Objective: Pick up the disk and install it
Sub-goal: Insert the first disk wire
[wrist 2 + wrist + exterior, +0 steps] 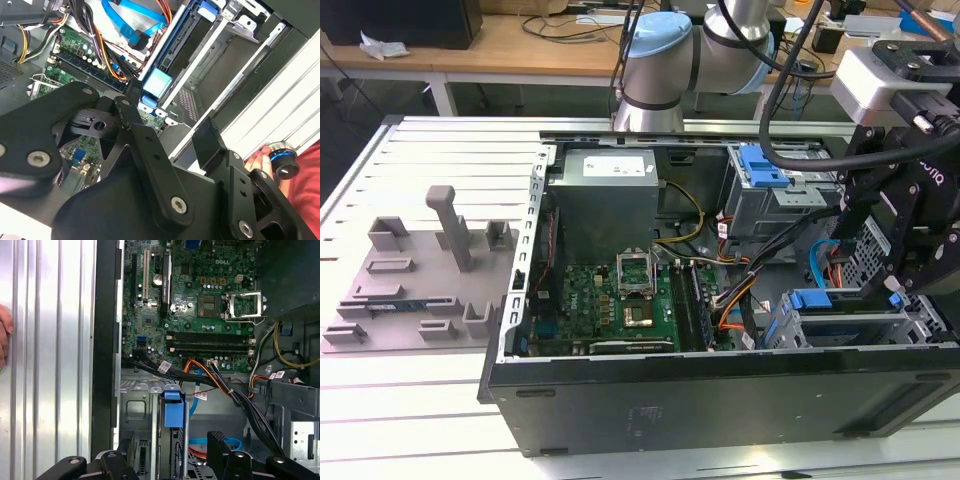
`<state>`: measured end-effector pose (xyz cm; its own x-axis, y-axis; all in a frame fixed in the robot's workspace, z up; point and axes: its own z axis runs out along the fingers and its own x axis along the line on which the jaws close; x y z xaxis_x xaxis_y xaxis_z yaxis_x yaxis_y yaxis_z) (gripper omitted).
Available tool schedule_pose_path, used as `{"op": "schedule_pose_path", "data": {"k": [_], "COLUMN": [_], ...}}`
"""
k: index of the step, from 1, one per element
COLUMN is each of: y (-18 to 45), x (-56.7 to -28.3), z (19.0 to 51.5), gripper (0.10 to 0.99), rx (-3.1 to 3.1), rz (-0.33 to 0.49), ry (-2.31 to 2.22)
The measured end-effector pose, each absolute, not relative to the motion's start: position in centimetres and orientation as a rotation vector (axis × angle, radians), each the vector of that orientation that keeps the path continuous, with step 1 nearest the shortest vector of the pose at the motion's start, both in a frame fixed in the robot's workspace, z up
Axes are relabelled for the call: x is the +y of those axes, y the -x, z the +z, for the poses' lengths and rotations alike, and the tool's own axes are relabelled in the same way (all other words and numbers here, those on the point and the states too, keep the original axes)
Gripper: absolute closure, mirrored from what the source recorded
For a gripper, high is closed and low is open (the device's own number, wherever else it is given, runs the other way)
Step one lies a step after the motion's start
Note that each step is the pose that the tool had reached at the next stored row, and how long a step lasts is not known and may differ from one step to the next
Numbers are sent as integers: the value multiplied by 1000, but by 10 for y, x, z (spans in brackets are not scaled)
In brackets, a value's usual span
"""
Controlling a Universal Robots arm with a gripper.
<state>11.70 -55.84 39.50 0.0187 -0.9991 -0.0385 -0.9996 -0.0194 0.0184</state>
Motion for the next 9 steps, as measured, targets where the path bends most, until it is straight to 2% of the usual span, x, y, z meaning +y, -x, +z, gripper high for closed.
{"op": "schedule_pose_path", "data": {"k": [7, 9], "y": [-117, -117], "x": [-558, -550], "z": [395, 395], "gripper": [404, 404], "rx": [2190, 2210], "rz": [62, 24], "ry": [2233, 2253]}}
